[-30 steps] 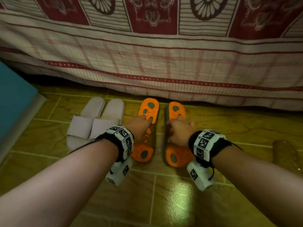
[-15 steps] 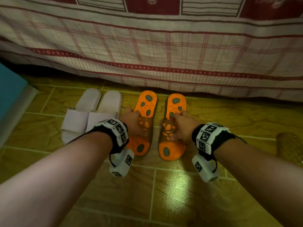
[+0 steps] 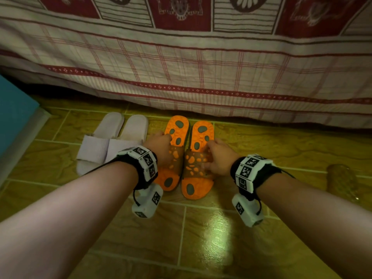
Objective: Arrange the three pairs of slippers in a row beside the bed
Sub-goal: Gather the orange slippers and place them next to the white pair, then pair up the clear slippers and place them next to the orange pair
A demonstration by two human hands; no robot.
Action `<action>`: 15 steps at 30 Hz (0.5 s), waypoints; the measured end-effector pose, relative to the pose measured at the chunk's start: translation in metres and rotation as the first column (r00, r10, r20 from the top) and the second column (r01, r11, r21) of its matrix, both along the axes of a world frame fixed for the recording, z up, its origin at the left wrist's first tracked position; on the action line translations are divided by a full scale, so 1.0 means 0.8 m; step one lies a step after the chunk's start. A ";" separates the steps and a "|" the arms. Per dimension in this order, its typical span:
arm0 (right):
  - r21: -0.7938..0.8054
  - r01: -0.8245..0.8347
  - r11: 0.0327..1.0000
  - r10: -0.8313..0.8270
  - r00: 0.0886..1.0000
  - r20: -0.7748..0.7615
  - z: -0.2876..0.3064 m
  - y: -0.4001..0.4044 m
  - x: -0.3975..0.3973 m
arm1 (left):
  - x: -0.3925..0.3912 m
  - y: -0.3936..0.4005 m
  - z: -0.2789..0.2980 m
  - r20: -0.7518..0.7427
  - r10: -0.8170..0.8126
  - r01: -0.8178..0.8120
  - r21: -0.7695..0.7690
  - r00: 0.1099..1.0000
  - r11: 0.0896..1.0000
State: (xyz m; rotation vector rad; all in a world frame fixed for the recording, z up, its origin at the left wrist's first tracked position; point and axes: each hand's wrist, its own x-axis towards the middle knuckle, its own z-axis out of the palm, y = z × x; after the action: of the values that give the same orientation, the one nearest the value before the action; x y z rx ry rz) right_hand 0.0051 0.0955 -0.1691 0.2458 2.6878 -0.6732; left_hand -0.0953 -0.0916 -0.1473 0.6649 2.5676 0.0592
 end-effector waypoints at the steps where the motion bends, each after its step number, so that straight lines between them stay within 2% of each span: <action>1: -0.002 -0.003 1.000 0.003 0.999 -0.033 0.005 0.005 0.004 | 0.002 0.005 0.009 -0.054 -0.031 0.031 0.011 0.998 0.999; 6: 0.010 -0.103 0.995 0.103 0.987 -0.123 0.043 0.035 0.040 | 0.025 0.039 0.057 -0.174 -0.144 0.150 0.024 0.974 0.988; 11: 0.046 -0.130 0.990 0.138 0.956 -0.258 0.101 0.076 0.100 | 0.067 0.099 0.107 -0.249 -0.247 0.298 0.195 0.937 0.934; 15: 0.096 -0.112 0.989 0.132 0.962 -0.240 0.127 0.121 0.158 | 0.117 0.161 0.131 -0.289 -0.346 0.422 0.264 0.893 0.867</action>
State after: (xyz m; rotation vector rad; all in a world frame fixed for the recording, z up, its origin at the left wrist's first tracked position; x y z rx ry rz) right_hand 0.1316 0.1921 -0.0672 0.0156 2.9415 -0.5908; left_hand -0.0016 0.0370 -0.0427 1.3790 2.6109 0.2865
